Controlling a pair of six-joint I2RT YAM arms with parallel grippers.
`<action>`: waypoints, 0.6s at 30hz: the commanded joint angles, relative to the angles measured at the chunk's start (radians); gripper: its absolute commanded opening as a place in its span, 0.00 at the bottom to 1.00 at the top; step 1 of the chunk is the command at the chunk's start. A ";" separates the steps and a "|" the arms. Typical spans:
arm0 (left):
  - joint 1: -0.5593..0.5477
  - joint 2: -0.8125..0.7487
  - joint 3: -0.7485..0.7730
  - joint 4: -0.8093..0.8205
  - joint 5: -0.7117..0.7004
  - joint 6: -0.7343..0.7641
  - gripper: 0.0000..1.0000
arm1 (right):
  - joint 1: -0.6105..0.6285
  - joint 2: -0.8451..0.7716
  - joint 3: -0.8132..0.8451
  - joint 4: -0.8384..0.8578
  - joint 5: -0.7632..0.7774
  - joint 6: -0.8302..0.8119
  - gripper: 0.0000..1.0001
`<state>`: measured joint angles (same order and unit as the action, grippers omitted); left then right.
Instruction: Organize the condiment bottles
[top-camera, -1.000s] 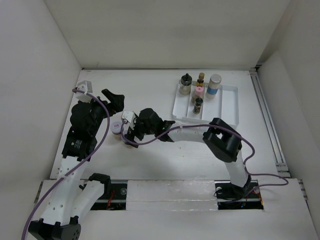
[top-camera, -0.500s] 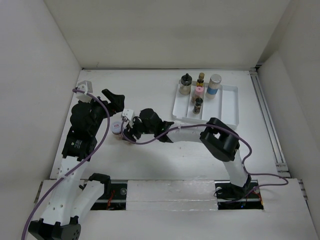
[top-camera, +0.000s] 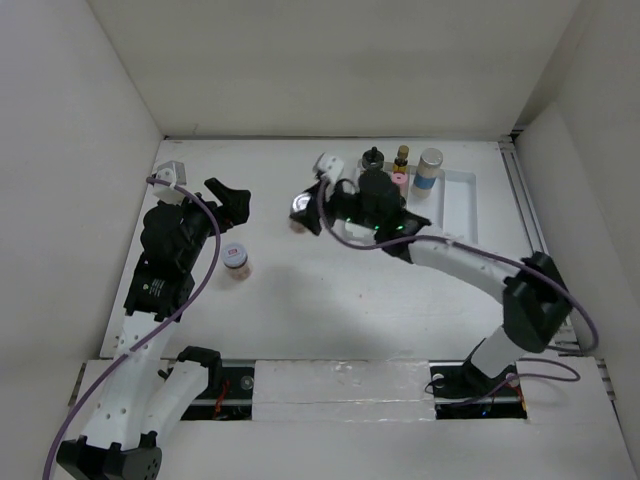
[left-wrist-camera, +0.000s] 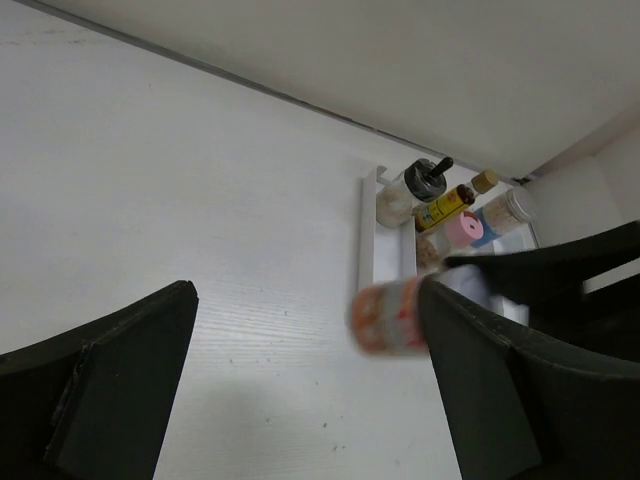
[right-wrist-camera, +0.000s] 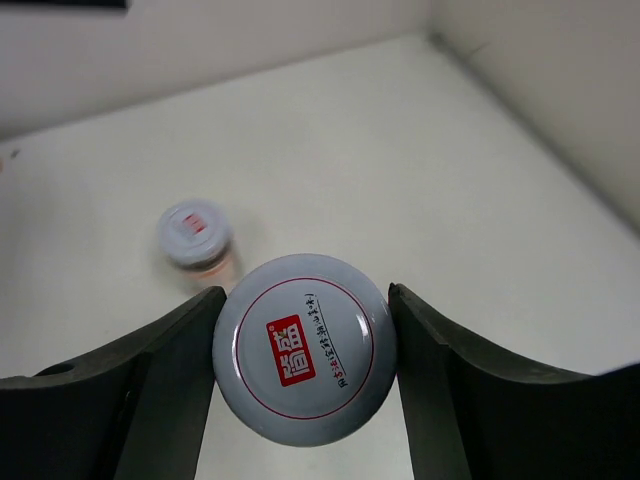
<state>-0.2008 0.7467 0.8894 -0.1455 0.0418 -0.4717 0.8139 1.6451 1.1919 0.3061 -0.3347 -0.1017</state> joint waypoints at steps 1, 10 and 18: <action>0.006 -0.010 -0.006 0.057 0.003 0.015 0.90 | -0.132 -0.219 0.002 0.093 0.113 -0.020 0.44; 0.006 -0.010 -0.006 0.057 0.012 0.015 0.90 | -0.614 -0.366 -0.037 -0.059 0.322 -0.024 0.42; 0.006 -0.001 -0.006 0.057 0.012 0.015 0.90 | -0.881 -0.210 -0.006 -0.088 0.293 0.059 0.41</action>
<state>-0.2008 0.7498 0.8894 -0.1452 0.0448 -0.4713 -0.0170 1.4052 1.1618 0.1524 -0.0170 -0.0944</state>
